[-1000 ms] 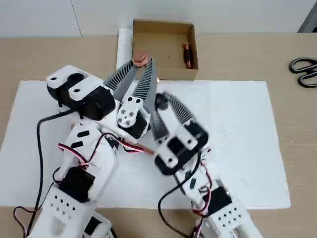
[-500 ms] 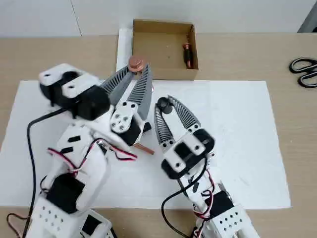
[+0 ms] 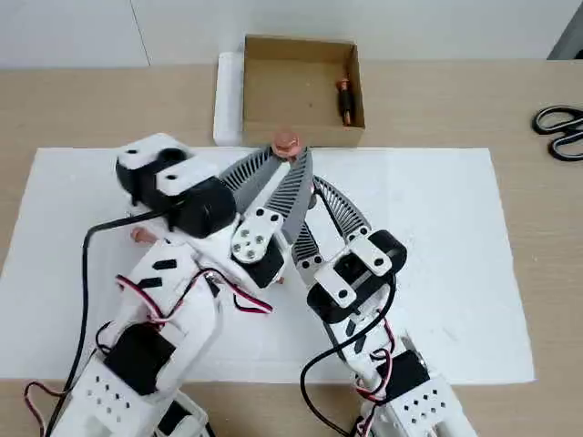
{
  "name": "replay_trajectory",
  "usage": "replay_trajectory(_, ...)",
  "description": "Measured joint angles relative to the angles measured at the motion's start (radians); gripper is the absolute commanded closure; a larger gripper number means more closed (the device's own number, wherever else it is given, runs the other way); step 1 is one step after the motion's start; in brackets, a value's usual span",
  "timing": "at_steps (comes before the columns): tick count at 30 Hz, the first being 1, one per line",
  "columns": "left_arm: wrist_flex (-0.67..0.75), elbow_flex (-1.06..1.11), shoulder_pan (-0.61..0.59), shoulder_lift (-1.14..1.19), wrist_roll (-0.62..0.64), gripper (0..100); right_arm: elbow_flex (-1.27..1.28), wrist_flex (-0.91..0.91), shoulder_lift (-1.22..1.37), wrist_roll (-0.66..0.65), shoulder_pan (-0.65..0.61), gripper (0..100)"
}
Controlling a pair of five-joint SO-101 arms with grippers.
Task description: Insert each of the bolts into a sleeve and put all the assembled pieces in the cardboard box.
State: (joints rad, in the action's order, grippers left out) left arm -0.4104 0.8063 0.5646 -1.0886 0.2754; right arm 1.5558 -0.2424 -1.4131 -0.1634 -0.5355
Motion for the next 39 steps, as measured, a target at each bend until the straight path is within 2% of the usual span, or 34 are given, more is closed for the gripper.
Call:
replay_trajectory(4,0.003,0.005,0.0,-0.002,-0.009,99,0.0,0.0,0.0,0.0,0.0,99.5)
replay_trajectory(10,0.006,0.005,0.0,-0.002,-0.123,99,0.0,0.0,0.0,0.0,0.0,99.5)
replay_trajectory(15,0.02,0.04,0.0,-0.002,-0.133,99,0.0,0.0,0.0,0.0,0.0,99.5)
replay_trajectory(23,0.169,0.176,0.0,-0.002,-0.141,99,0.0,0.0,-0.002,0.0,0.003,99.5)
replay_trajectory(28,0.183,0.206,0.002,-0.002,-0.207,99,0.0,0.0,-0.002,0.0,0.003,99.5)
replay_trajectory(33,0.17,0.207,0.002,-0.002,-0.216,99,0.0,0.0,-0.002,0.0,0.0,99.5)
replay_trajectory(35,0.133,0.204,0.002,-0.002,-0.216,96,0.002,0.0,-0.002,0.0,-0.002,99.5)
replay_trajectory(39,0.012,0.19,0.0,-0.002,-0.224,79,0.0,0.0,-0.002,0.003,-0.002,99.5)
